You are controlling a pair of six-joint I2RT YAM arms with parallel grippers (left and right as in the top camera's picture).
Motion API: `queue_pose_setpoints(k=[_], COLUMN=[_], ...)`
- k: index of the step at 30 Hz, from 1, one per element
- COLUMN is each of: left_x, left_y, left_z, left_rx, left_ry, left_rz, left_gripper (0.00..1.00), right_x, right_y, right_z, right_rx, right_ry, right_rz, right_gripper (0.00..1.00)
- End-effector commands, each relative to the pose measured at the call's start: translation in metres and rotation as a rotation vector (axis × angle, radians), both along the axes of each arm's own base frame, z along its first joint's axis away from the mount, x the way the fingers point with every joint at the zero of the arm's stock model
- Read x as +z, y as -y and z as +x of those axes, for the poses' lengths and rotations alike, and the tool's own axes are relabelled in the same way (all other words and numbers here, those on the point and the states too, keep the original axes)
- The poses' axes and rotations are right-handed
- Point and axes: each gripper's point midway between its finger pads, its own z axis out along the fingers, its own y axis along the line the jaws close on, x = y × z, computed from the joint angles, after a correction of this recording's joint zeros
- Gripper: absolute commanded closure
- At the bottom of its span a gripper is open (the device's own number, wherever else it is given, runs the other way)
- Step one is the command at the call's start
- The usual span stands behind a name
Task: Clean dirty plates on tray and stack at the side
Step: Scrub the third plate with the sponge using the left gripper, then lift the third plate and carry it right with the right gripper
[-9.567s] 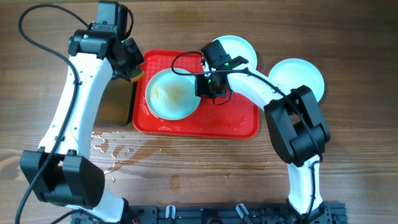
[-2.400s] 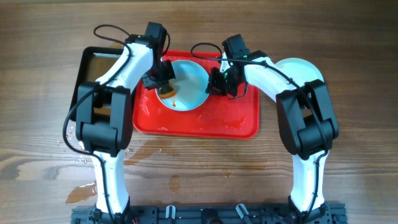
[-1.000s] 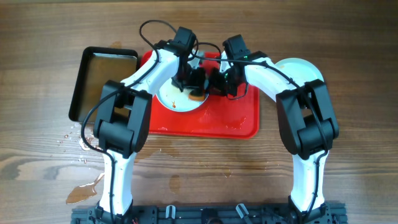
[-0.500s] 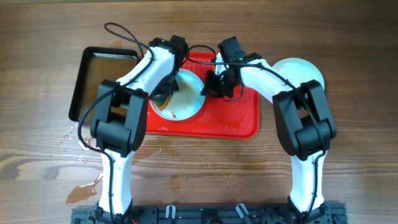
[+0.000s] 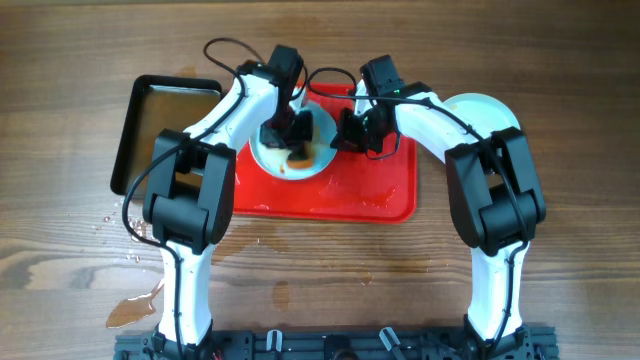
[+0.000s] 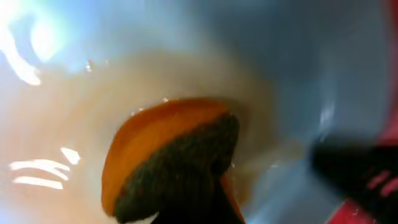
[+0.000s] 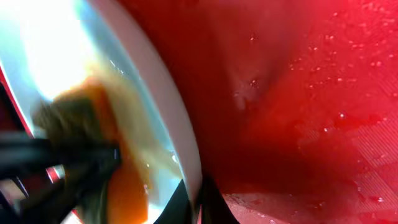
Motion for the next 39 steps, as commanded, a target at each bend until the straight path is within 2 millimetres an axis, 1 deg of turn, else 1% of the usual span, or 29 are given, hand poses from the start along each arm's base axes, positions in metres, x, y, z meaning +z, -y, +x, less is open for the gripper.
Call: queue_pose_setpoints(k=[1,2,3,5,6,8,9,11,12,13,15,16,18,19,20,22,23,25,27,28,29,30,32,33,35,36,39], left_x=[-0.048,-0.048,-0.046,-0.043,-0.04,-0.038,-0.038,-0.039,-0.04,-0.04,-0.036,-0.031,-0.025,-0.024,-0.025,-0.028,-0.029,-0.031,-0.035,-0.04,-0.044,-0.046,-0.046,-0.041,-0.021,-0.004,0.068], left_y=[-0.025,-0.049,-0.068,-0.092,-0.108,-0.12,-0.119,-0.11,-0.099,-0.079,-0.042,-0.016,0.004,0.01,0.012,0.016,0.019,0.022,0.014,-0.003,-0.024,-0.046,-0.082,-0.093,-0.104,-0.106,-0.1], left_z=[0.018,0.026,0.025,0.018,0.007,-0.013,-0.021,-0.038,-0.047,-0.058,-0.071,-0.078,-0.081,-0.078,-0.074,-0.057,-0.047,-0.02,0.003,0.021,0.032,0.039,0.047,0.049,0.051,0.05,0.039], left_rx=[0.143,0.262,0.353,0.463,0.539,0.569,0.563,0.527,0.469,0.369,0.204,0.093,-0.005,-0.035,-0.042,-0.045,-0.044,-0.018,0.059,0.181,0.298,0.4,0.533,0.555,0.581,0.572,0.455], left_ry=[0.054,0.091,0.105,0.096,0.069,-0.016,-0.057,-0.154,-0.211,-0.284,-0.362,-0.391,-0.39,-0.372,-0.351,-0.28,-0.24,-0.137,-0.063,-0.016,0.022,0.049,0.093,0.095,0.083,0.072,0.043], left_rz=[0.168,0.284,0.372,0.481,0.549,0.588,0.585,0.545,0.493,0.39,0.191,0.044,-0.08,-0.118,-0.128,-0.153,-0.166,-0.191,-0.151,-0.068,0.026,0.117,0.241,0.248,0.241,0.218,0.089], left_gripper=[0.96,0.96,0.96,0.96,0.96,0.96,0.96,0.96,0.96,0.96,0.96,0.96,0.96,0.96,0.96,0.96,0.96,0.96,0.96,0.96,0.96,0.96,0.96,0.96,0.96,0.96,0.96], right_x=[-0.025,-0.025,-0.025,-0.025,-0.025,-0.025,-0.025,-0.025,-0.025,-0.025,-0.025,-0.025,-0.025,-0.025,-0.025,-0.025,-0.025,-0.025,-0.025,-0.025,-0.025,-0.025,-0.026,-0.026,-0.025,-0.025,-0.025], right_y=[0.002,0.002,0.002,0.002,0.002,0.002,0.002,0.002,0.002,0.002,0.002,0.002,0.002,0.002,0.002,0.002,0.002,0.002,0.002,0.002,0.002,0.002,0.002,0.002,0.002,0.002,0.002], right_z=[-0.015,-0.015,-0.015,-0.015,-0.015,-0.015,-0.015,-0.015,-0.015,-0.015,-0.015,-0.015,-0.015,-0.015,-0.015,-0.015,-0.015,-0.015,-0.015,-0.015,-0.015,-0.015,-0.015,-0.015,-0.014,-0.014,-0.014], right_rx=[0.001,0.001,0.001,0.001,0.001,0.001,0.001,0.001,0.001,0.001,0.001,0.002,0.002,0.002,0.003,0.005,0.004,0.004,0.005,0.005,0.005,0.006,0.006,0.006,0.006,0.006,0.006], right_ry=[-0.063,-0.063,-0.063,-0.063,-0.063,-0.062,-0.061,-0.06,-0.06,-0.06,-0.06,-0.06,-0.061,-0.06,-0.059,-0.059,-0.059,-0.061,-0.061,-0.061,-0.06,-0.059,-0.058,-0.057,-0.056,-0.055,-0.053], right_rz=[-0.042,-0.042,-0.042,-0.042,-0.043,-0.042,-0.042,-0.042,-0.041,-0.041,-0.041,-0.041,-0.041,-0.041,-0.041,-0.041,-0.041,-0.043,-0.043,-0.043,-0.043,-0.044,-0.046,-0.046,-0.046,-0.045,-0.046], right_gripper=[0.96,0.96,0.96,0.96,0.96,0.96,0.96,0.96,0.96,0.95,0.96,0.96,0.96,0.96,0.96,0.96,0.96,0.96,0.96,0.96,0.96,0.96,0.96,0.96,0.96,0.96,0.96])
